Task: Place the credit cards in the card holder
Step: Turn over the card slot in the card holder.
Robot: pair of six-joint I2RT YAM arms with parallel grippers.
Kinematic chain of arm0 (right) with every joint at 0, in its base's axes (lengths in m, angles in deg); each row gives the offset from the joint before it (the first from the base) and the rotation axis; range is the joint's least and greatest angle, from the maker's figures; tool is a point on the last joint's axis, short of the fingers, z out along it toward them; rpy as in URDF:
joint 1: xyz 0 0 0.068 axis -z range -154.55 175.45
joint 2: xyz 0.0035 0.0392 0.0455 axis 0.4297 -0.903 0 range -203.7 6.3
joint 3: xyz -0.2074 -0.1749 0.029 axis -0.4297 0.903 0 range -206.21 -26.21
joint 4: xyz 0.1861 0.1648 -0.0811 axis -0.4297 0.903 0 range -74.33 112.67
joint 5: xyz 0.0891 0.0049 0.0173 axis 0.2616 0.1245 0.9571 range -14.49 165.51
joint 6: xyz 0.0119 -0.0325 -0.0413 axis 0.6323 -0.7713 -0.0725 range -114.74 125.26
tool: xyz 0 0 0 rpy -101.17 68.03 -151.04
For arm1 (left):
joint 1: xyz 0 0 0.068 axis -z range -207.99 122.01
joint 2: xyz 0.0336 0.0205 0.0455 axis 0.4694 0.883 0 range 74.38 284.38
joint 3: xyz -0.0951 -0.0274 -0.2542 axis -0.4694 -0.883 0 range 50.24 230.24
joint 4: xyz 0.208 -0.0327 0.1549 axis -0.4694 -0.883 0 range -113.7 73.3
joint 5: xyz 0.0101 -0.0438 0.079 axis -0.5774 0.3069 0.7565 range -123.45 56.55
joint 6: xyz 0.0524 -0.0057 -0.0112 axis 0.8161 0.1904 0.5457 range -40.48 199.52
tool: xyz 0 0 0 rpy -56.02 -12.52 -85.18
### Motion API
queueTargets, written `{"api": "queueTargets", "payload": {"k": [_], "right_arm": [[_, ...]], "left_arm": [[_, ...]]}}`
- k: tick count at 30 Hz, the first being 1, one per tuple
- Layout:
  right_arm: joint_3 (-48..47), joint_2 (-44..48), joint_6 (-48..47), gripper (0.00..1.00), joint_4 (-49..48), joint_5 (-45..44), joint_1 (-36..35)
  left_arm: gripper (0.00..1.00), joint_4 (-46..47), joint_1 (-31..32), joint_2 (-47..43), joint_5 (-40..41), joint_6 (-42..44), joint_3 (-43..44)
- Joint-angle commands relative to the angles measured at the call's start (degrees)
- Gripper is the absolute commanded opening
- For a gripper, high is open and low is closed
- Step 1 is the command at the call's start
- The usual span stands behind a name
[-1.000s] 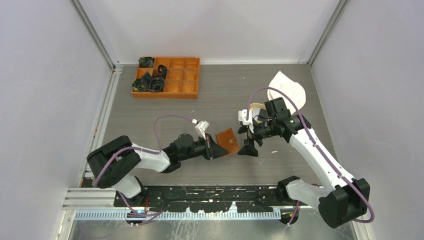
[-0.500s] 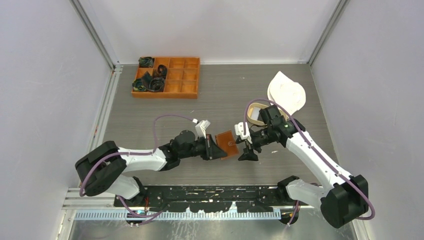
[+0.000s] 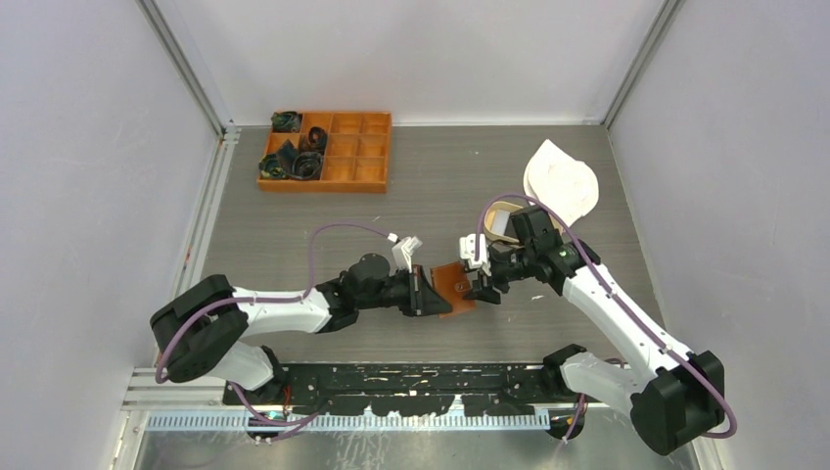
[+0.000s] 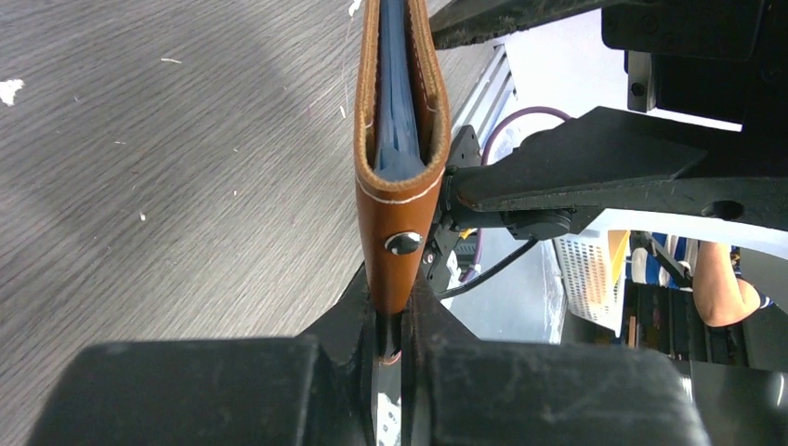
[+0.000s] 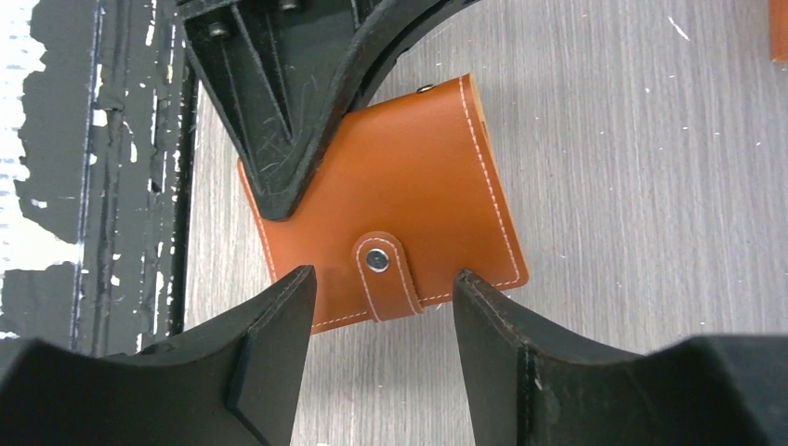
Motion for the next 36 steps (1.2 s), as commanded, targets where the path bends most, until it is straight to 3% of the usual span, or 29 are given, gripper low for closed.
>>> {"api": "queueTargets", "payload": {"k": [1,17,22,27,36], "right_arm": [[0.5,1.5,1.5,0.61,-4.1,-2.3,-1.5],[2.4,-1.2,-1.9,0.50,-4.9,-9.9,-6.8],[3.2,-1.7,-1.4,0.46,-6.7,-12.5,-8.9],[2.8,-2.8,-0.5,0.35,-7.2,-13.0,-10.2],[1.7,-2.4,2.9,0.05,-7.9,-13.5,-10.2]], "left_arm": [[0.00,2.1,0.9,0.2,0.1,-1.7,2.6],[0.00,6.3,1.5,0.4,-0.2,-4.5,2.9],[0.00,13.2,1.5,1.2,-0.2,-7.2,2.3],[0.00,15.7,1.5,2.0,-1.0,-8.7,1.9],[0.00,17.4,1.4,2.6,-1.3,-8.6,1.1]]}}
